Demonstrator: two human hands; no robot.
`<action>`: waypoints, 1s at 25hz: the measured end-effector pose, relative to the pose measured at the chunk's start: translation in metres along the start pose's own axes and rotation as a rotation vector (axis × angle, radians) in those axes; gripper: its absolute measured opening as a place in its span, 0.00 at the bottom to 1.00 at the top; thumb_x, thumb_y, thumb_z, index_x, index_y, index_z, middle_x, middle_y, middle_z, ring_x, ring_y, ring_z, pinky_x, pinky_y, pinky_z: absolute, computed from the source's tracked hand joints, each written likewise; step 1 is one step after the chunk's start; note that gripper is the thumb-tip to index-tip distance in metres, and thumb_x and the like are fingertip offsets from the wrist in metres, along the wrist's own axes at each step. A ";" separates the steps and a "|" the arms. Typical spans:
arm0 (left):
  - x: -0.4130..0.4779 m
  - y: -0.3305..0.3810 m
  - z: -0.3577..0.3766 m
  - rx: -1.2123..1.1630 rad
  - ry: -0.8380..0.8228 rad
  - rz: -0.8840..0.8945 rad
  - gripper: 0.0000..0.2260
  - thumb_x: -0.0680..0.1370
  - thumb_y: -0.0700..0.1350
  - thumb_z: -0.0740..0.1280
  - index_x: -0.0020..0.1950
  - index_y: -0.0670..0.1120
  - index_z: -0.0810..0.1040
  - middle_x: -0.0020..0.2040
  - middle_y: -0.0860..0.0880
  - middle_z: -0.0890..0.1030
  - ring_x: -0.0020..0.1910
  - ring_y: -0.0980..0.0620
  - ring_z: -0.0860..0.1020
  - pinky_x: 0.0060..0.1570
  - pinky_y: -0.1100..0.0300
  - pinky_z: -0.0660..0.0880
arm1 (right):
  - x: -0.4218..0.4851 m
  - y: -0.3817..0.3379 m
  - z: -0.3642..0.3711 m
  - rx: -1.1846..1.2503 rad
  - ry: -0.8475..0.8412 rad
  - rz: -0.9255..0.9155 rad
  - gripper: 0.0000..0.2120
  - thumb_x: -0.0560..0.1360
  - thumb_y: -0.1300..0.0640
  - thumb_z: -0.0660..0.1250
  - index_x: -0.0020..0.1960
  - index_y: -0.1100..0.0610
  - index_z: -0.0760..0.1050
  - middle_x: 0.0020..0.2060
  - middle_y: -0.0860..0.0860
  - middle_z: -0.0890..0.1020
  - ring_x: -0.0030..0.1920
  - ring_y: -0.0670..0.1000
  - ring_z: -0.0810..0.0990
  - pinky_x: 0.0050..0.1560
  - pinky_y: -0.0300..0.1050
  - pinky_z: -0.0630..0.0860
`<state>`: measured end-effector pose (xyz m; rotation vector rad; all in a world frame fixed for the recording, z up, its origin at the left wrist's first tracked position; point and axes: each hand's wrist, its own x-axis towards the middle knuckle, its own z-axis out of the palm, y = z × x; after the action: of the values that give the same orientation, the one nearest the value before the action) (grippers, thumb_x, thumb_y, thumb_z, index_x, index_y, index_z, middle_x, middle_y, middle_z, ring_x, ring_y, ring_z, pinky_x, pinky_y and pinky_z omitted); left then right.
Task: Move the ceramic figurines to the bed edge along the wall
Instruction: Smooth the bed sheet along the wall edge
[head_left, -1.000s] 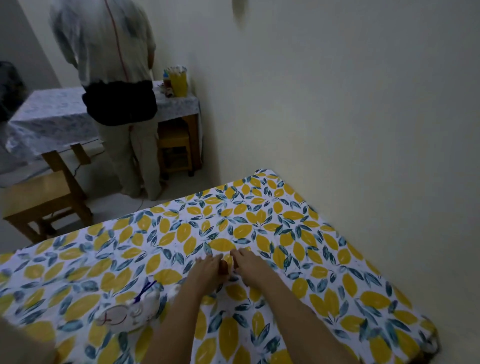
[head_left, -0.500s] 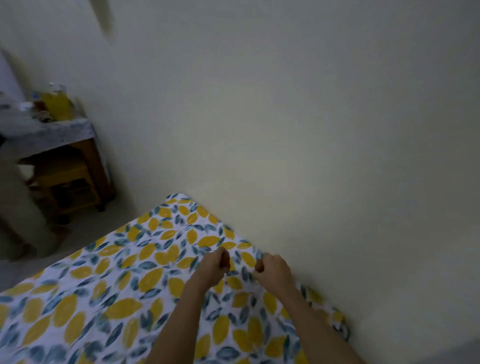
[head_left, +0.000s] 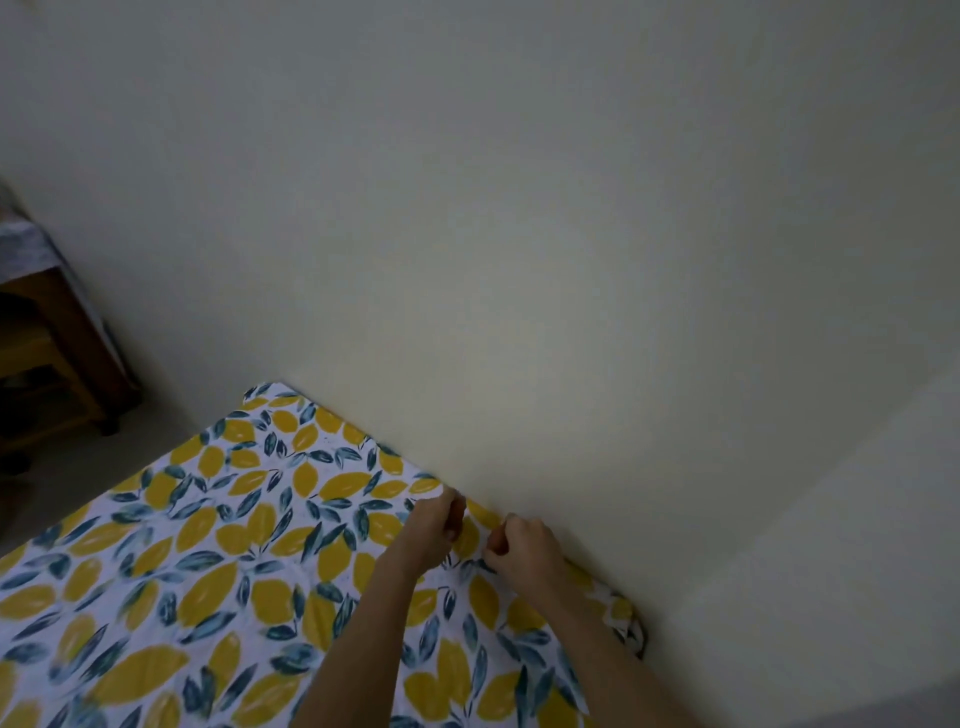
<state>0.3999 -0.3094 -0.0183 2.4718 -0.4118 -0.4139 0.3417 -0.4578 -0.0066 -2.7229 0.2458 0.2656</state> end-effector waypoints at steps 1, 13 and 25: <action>0.001 -0.003 0.002 0.005 -0.010 0.008 0.14 0.74 0.30 0.60 0.59 0.36 0.70 0.54 0.33 0.78 0.53 0.34 0.76 0.43 0.57 0.65 | -0.001 -0.001 0.002 -0.013 -0.006 -0.001 0.16 0.74 0.51 0.67 0.34 0.52 0.62 0.32 0.48 0.69 0.37 0.52 0.72 0.32 0.42 0.68; -0.031 -0.008 -0.012 0.113 0.028 -0.066 0.32 0.79 0.39 0.63 0.78 0.43 0.50 0.79 0.41 0.56 0.78 0.42 0.55 0.75 0.48 0.61 | -0.019 -0.007 -0.017 -0.219 0.177 -0.227 0.28 0.76 0.38 0.62 0.64 0.60 0.69 0.54 0.58 0.79 0.52 0.59 0.81 0.47 0.49 0.76; -0.303 -0.114 -0.119 0.279 0.265 -0.601 0.40 0.76 0.66 0.53 0.79 0.43 0.46 0.81 0.44 0.44 0.80 0.45 0.43 0.79 0.44 0.43 | -0.103 -0.208 0.034 -0.383 -0.293 -0.908 0.44 0.78 0.38 0.60 0.79 0.60 0.41 0.79 0.55 0.41 0.80 0.54 0.41 0.79 0.53 0.46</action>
<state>0.1941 -0.0459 0.0649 2.8474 0.4232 -0.2664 0.2807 -0.2421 0.0610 -2.7693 -1.1915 0.4567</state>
